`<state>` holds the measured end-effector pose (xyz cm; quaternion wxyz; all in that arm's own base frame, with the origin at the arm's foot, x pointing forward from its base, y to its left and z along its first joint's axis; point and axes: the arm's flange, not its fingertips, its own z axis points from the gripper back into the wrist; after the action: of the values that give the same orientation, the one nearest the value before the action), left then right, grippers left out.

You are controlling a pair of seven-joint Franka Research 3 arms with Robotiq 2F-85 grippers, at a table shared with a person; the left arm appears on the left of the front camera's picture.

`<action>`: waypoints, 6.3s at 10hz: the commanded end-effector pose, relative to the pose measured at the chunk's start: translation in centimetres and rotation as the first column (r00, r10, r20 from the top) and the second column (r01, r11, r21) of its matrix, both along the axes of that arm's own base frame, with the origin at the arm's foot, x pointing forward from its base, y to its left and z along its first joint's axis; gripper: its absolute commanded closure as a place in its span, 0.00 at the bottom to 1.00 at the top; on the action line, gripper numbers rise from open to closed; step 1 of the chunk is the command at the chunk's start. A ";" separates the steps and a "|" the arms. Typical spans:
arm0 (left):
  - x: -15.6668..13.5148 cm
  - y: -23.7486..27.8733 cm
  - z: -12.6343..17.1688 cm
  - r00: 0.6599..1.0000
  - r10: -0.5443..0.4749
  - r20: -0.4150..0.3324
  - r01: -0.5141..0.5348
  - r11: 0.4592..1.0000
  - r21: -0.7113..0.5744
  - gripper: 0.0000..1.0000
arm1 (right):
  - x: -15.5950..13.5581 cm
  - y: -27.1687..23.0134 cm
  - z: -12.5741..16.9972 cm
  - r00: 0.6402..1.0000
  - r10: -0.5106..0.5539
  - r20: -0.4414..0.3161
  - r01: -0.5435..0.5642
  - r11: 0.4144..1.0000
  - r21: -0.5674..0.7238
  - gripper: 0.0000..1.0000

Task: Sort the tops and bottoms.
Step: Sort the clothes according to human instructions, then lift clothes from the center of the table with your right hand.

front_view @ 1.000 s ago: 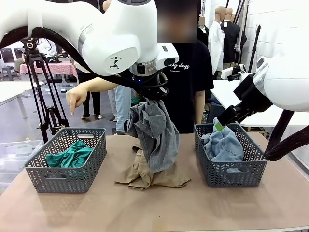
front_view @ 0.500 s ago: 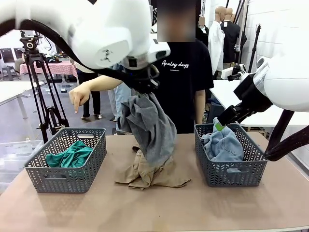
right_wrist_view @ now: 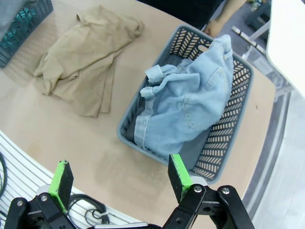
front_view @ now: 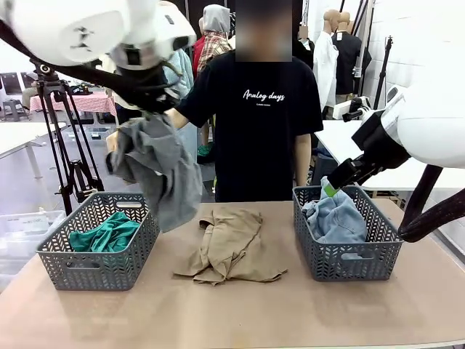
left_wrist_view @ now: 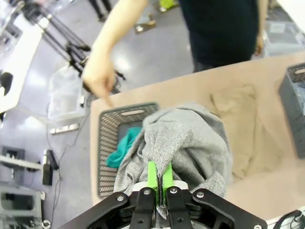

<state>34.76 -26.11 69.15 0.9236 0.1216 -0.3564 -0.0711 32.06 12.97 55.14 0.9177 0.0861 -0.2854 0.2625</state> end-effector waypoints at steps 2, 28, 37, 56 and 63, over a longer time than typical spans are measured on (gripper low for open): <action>-0.4 6.8 1.0 0.980 0.177 0.089 -0.176 0.984 -0.028 1.00 | 0.0 -0.1 -0.2 1.000 0.008 -0.005 -0.008 1.000 -0.014 0.00; 16.1 17.8 -23.4 0.886 0.213 -0.412 -0.323 0.921 -0.218 1.00 | 0.0 -0.1 -0.2 1.000 0.008 -0.005 -0.008 1.000 -0.014 0.00; 17.6 19.6 -27.6 0.822 0.204 -0.532 -0.363 0.908 -0.211 0.62 | 0.0 -0.1 -0.2 1.000 0.008 -0.005 -0.008 1.000 -0.014 0.00; 16.7 18.9 -25.6 0.839 0.226 -0.495 -0.368 0.905 -0.211 0.00 | 0.0 -0.1 -0.2 1.000 0.008 -0.005 -0.008 1.000 -0.014 0.00; 16.7 18.9 -25.6 0.839 0.226 -0.495 -0.368 0.905 -0.211 0.00 | 0.0 -0.1 -0.2 1.000 0.008 -0.005 -0.008 1.000 -0.014 0.00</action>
<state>51.31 -7.37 43.48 0.9890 0.0159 -0.1059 0.1016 32.06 12.99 55.14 0.9177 0.0862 -0.2851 0.2629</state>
